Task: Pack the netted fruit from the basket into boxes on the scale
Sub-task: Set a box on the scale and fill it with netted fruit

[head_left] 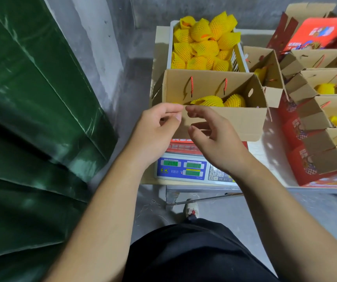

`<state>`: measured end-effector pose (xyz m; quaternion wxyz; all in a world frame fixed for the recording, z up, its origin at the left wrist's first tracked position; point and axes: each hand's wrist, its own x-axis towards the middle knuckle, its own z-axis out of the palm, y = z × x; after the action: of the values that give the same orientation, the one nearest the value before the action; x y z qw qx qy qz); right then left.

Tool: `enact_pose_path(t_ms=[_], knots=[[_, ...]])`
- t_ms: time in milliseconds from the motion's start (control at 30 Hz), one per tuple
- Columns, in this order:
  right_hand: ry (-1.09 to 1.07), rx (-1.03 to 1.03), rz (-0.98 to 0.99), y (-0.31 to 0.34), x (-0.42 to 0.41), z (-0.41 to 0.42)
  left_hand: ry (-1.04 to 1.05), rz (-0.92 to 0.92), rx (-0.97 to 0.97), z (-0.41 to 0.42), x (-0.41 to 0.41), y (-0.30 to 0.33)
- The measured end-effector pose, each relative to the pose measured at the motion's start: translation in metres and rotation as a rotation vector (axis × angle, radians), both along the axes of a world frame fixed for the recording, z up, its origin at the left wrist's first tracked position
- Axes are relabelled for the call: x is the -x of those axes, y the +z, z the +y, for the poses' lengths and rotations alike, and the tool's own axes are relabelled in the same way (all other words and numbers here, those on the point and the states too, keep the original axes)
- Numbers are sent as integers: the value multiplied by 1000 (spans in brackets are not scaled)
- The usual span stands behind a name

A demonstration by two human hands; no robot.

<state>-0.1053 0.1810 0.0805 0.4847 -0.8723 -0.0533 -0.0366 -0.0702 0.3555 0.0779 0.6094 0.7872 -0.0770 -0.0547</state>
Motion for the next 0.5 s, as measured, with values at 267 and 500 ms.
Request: enact_pose_path(t_ms=[267, 500], knots=[[2, -117, -50, 1, -29, -17, 15, -56, -1, -28, -22, 3], [-63, -68, -158, 17, -88, -62, 8, -122, -144, -67, -88, 24]])
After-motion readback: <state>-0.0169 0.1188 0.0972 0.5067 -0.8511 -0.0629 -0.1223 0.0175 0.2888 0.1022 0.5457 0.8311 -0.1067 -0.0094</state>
